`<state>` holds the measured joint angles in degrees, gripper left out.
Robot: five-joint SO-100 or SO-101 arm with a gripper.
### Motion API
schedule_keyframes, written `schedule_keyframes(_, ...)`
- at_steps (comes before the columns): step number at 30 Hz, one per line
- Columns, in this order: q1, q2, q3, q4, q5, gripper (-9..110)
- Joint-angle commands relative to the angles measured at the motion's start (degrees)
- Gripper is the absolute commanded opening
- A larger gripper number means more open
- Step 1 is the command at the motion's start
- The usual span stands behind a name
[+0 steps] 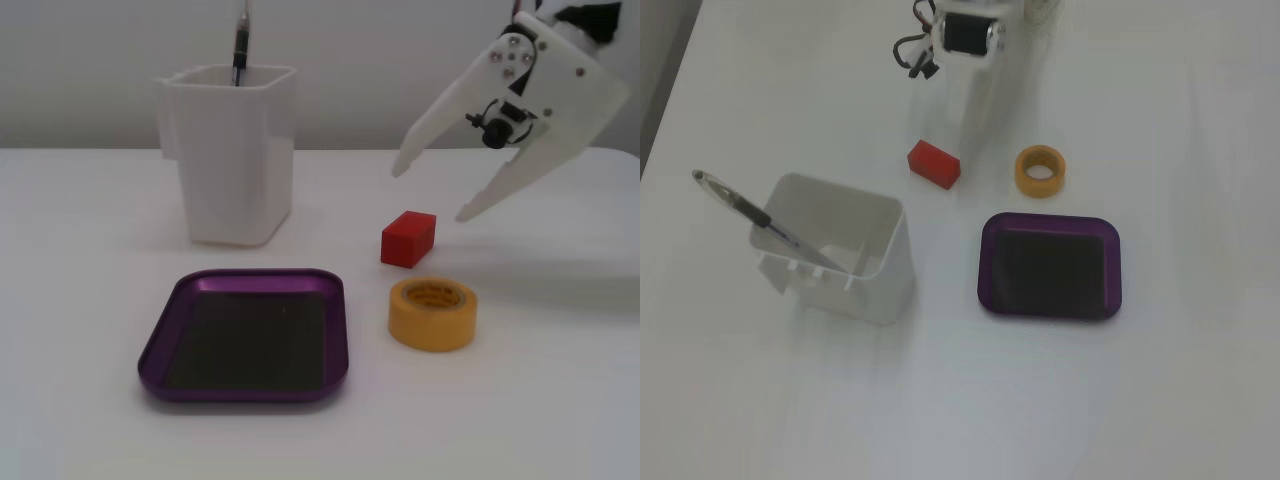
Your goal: Pick up the red cube and place it in the box.
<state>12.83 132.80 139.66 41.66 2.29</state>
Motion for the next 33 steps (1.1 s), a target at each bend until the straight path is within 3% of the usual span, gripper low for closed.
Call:
schedule_keyframes(1, 3.08, -12.13, -9.84, -0.62, -0.09, 22)
schedule_keyframes(9, 9.84, -28.83, -16.70, -0.62, -0.62, 26)
schedule_keyframes(18, 9.32, -34.10, -16.44, -1.23, -1.58, 25)
schedule_keyframes(21, 7.82, -35.68, -16.70, -1.23, -5.19, 18)
schedule_keyframes(25, 5.19, -35.95, -16.61, -0.88, -8.00, -2)
schedule_keyframes(33, 4.57, -30.67, -18.11, 3.87, -7.47, -1)
